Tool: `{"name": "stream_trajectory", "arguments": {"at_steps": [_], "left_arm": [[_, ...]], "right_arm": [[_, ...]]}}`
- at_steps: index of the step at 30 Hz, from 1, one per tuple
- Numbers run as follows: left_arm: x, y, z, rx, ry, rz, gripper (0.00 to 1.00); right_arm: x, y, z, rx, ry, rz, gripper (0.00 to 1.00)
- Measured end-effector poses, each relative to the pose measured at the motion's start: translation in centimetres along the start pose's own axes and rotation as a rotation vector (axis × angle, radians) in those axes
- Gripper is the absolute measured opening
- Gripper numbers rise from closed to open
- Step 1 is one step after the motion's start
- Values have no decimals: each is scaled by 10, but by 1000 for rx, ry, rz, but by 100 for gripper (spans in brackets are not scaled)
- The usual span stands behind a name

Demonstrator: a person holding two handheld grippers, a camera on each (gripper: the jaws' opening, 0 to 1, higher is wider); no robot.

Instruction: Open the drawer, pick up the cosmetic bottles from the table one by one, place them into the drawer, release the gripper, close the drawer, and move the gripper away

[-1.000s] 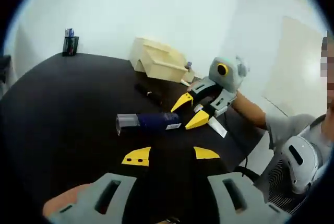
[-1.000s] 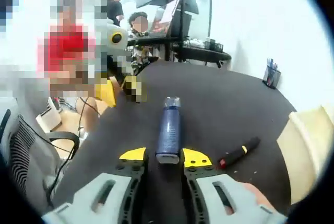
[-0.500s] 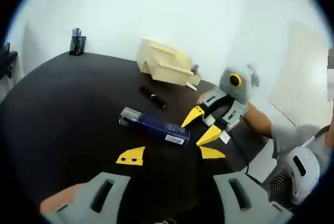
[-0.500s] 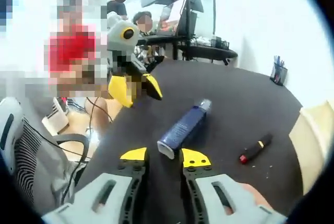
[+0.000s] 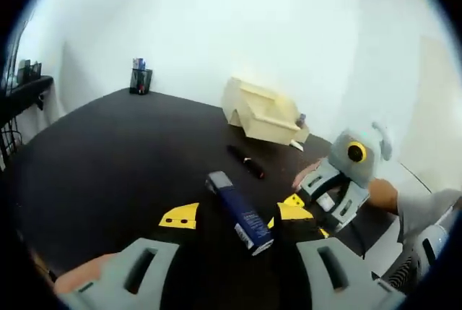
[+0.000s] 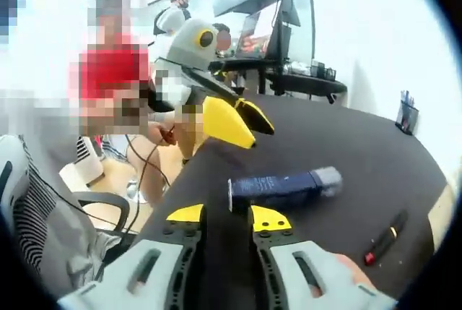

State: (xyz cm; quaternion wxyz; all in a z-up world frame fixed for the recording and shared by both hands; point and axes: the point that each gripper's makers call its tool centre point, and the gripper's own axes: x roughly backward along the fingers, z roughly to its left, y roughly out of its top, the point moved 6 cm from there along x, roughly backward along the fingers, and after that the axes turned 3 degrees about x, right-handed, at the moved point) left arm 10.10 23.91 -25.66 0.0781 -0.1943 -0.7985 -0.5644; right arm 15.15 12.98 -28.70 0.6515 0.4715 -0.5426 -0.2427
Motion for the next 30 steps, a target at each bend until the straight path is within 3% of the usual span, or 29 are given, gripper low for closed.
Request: {"name": "stream_trajectory", "arguments": {"at_steps": [9, 15, 19, 22, 25, 28, 30], "left_arm": [[-3, 6, 5, -46, 51, -14, 36], [-12, 4, 3, -116, 95, 1, 35], [-20, -1, 2, -271, 182, 79, 32], [-27, -1, -4, -341, 219, 146, 32], [-33, 3, -10, -349, 213, 188, 33], [-38, 6, -14, -349, 205, 288, 32], [-41, 10, -15, -366, 218, 333, 30]], "right_arm": [[-20, 6, -7, -10, 3, -29, 20], [2, 5, -7, 22, -34, -50, 20], [26, 3, -10, 9, -47, -37, 20], [50, 2, -21, 58, -79, 24, 20], [69, 8, -33, 68, -86, 67, 20], [87, 8, -41, 96, -95, 128, 20], [97, 9, -44, 101, -109, 128, 20]]}}
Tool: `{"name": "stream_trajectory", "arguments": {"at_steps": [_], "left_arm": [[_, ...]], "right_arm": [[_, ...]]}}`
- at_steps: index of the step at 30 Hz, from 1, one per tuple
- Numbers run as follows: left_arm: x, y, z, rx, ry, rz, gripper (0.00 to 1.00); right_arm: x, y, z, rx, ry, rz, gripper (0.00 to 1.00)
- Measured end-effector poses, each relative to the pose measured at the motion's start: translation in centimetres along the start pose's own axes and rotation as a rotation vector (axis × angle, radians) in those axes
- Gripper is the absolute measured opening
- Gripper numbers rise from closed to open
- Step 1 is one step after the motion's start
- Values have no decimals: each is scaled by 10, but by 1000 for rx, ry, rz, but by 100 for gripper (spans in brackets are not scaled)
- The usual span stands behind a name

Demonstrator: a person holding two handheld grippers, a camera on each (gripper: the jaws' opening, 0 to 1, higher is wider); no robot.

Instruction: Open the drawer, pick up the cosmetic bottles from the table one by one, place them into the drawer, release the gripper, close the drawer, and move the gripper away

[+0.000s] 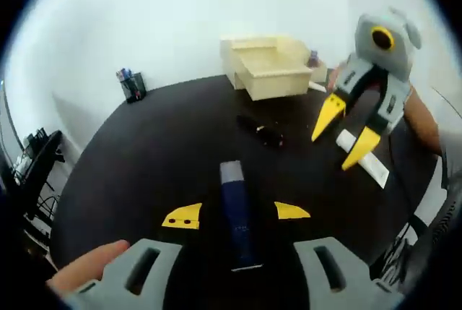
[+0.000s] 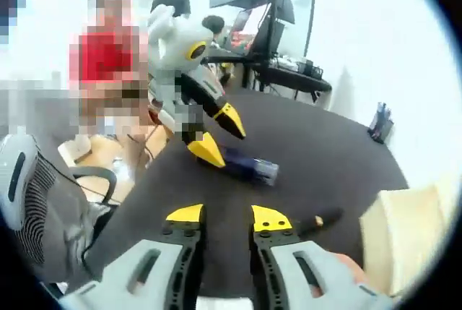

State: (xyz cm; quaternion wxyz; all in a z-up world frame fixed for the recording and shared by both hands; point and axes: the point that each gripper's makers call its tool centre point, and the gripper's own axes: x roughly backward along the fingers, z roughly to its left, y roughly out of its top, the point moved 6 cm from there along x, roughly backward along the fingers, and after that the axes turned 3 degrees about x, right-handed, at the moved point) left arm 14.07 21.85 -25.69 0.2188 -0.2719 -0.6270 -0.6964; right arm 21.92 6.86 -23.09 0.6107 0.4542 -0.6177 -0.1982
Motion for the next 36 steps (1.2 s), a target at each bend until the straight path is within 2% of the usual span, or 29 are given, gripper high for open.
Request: {"name": "stream_trajectory", "arguments": {"at_steps": [3, 6, 7, 9, 12, 15, 17, 19, 20, 22, 23, 25, 26, 30, 31, 36], "left_arm": [[-1, 6, 0, -19, 0, 51, 28], [-4, 9, -1, -25, -26, 167, 28], [-5, 8, -3, -34, -36, 223, 28], [-7, 10, -6, -22, -56, 263, 26], [-10, 18, -4, -23, -36, 290, 26], [-10, 21, -8, 23, -77, 367, 26], [-12, 23, -8, 17, -68, 410, 26], [-14, 26, -8, 16, -49, 450, 25], [-13, 26, -9, 17, -58, 490, 25], [-15, 29, -11, 33, -67, 525, 25], [-16, 31, -11, 35, -52, 554, 25], [-18, 33, -9, -17, -24, 606, 25], [-18, 33, -11, -7, -15, 632, 25], [-25, 33, -15, 3, -22, 667, 25], [-26, 32, -16, 29, -29, 681, 25], [-31, 27, -13, 18, -21, 717, 25]], "right_arm": [[12, -3, -3, 7, -8, 7, 20], [20, -2, -7, 23, -28, 22, 20], [24, -1, -8, 26, -31, 21, 20], [31, 2, -9, 28, -31, 17, 20], [41, 4, -9, 49, -31, 30, 20], [51, 3, -10, 77, -35, 54, 20], [57, -1, -6, 120, -26, 79, 21], [64, -5, 6, 168, 34, 102, 24], [68, -6, 11, 175, 52, 114, 26], [74, -8, 16, 228, 62, 138, 27], [76, -10, 18, 234, 62, 152, 28], [82, -11, 19, 248, 55, 177, 29], [84, -12, 19, 254, 53, 187, 29], [96, -19, 17, 289, 36, 250, 29], [98, -20, 16, 297, 29, 245, 29], [102, -18, 8, 279, 12, 223, 28]]}}
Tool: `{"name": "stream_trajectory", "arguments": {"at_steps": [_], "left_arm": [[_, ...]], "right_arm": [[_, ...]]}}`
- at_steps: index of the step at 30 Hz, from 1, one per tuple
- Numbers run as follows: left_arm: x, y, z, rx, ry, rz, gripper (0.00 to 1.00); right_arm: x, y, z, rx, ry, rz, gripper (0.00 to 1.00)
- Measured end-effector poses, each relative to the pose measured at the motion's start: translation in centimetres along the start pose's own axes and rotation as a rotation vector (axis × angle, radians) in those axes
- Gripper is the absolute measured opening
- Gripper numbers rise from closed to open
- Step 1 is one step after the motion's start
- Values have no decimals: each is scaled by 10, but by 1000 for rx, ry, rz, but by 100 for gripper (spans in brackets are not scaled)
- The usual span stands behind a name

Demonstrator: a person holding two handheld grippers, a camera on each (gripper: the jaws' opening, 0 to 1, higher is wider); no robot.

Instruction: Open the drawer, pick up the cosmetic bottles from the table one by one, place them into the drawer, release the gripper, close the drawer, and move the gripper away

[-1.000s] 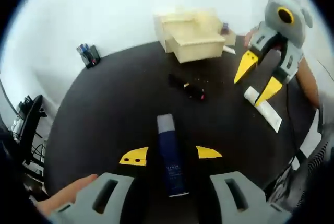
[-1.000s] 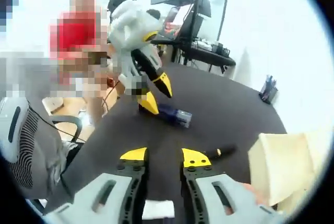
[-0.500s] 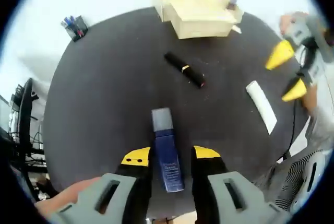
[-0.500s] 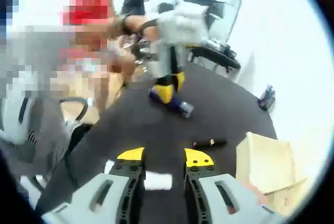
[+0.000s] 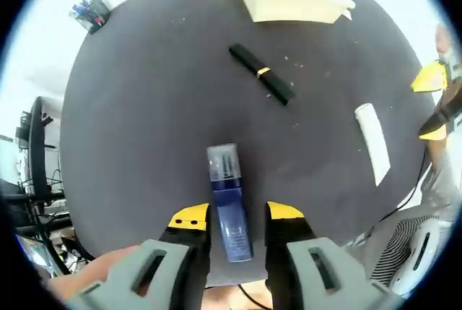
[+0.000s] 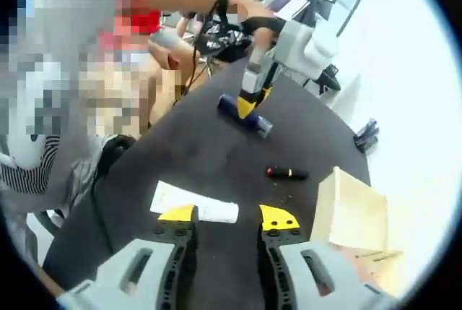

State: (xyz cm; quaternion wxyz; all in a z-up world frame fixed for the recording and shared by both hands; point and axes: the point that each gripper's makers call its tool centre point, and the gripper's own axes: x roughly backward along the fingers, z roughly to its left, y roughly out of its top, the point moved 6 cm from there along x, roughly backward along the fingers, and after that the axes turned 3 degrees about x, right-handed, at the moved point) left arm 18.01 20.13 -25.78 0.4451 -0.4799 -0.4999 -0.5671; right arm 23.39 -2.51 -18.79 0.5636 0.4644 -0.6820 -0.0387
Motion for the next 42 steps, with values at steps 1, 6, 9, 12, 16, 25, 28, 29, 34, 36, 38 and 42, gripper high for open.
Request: {"name": "stream_trajectory", "arguments": {"at_steps": [1, 6, 9, 12, 16, 25, 28, 29, 34, 36, 38, 42], "left_arm": [[0, 0, 0, -3, -9, 2, 25], [-5, -1, 0, 8, -18, 21, 25], [-9, 0, 4, 4, -19, 36, 25], [-13, 0, 7, 9, -26, 56, 25], [-17, -2, 7, 10, -28, 67, 25], [-22, -2, 7, 4, -29, 72, 20], [-22, -3, 7, 3, -24, 71, 18], [-22, -3, 6, -1, -25, 69, 18], [-22, -3, 5, -3, -25, 63, 16], [-21, -2, 6, 0, -27, 54, 16], [-21, -3, 6, 9, -26, 53, 16], [-17, -5, 5, 20, -31, 57, 15]], "right_arm": [[1, 0, -1, -1, 1, -2, 28], [4, 0, -5, 5, -5, -3, 28], [5, 0, -4, 7, -5, -4, 28], [6, 0, -5, 8, -3, -3, 28], [7, -2, -3, 12, -2, 4, 28], [9, -4, -10, 13, -3, 12, 28], [9, -5, -8, 13, -3, 14, 28], [9, -5, -8, 13, -3, 14, 28], [8, -5, -7, 18, -2, 16, 28], [7, -5, -3, 19, -3, 15, 28], [8, -5, -3, 19, -3, 15, 28], [8, -5, 0, 22, -4, 15, 27]]}}
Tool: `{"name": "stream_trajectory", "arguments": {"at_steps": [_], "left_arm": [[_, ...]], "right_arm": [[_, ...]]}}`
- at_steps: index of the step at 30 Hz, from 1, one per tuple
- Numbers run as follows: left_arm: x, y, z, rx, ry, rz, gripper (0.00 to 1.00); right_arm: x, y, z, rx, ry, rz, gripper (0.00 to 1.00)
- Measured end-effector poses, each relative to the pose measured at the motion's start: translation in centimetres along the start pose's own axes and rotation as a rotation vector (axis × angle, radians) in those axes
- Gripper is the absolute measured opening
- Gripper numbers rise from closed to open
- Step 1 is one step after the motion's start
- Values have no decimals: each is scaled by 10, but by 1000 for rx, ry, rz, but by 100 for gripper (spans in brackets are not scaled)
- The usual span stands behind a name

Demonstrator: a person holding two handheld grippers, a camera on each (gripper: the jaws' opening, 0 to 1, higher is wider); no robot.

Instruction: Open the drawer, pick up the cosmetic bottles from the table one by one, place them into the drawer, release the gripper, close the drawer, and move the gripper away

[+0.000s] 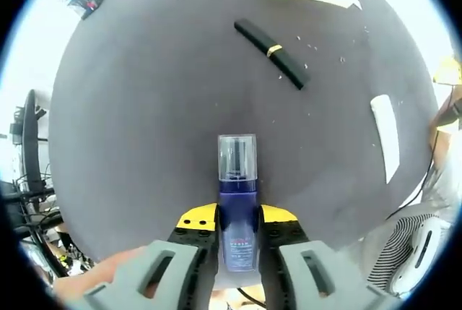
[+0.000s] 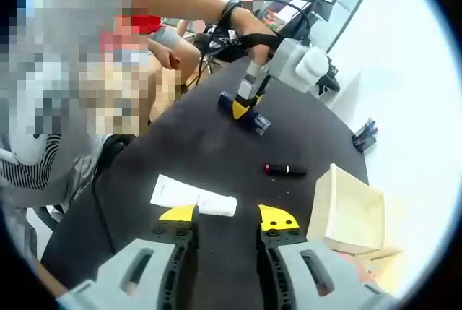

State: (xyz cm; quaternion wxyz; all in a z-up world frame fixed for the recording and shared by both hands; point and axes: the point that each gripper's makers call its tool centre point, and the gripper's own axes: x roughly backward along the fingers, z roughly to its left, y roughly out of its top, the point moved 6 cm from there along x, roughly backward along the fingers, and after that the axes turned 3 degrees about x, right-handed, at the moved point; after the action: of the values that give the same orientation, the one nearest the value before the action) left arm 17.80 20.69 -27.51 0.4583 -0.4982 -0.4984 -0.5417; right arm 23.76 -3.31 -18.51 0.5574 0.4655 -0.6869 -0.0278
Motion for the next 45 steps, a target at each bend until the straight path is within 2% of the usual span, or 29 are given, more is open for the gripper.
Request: {"name": "stream_trajectory", "arguments": {"at_steps": [13, 15, 17, 22, 26, 28, 32, 37, 40, 45], "left_arm": [[28, 6, -8, -1, -12, -17, 15], [34, 10, -8, -1, -9, -21, 15], [41, 14, -9, -5, -8, -26, 15], [60, 26, -20, -3, -21, -61, 15], [75, 37, -32, -20, -18, -84, 15], [79, 42, -38, -25, -16, -92, 15], [87, 55, -44, -36, -18, -104, 15], [98, 76, -50, -43, -29, -124, 15], [105, 89, -53, -40, -35, -149, 15], [116, 110, -60, -39, -53, -180, 15]], "right_arm": [[13, -2, 1, 4, 1, -15, 27], [16, -6, 4, 9, 12, -10, 27], [19, -11, 11, 6, 67, 4, 28], [31, -21, 7, 1, 62, 35, 28], [42, -24, -3, -37, -1, 42, 30], [49, -30, -10, -55, -61, 75, 31], [56, -34, -23, -84, -160, 76, 33], [59, -39, -22, -100, -201, 82, 36], [61, -44, -22, -120, -216, 107, 46], [62, -50, -22, -117, -246, 115, 48]]}}
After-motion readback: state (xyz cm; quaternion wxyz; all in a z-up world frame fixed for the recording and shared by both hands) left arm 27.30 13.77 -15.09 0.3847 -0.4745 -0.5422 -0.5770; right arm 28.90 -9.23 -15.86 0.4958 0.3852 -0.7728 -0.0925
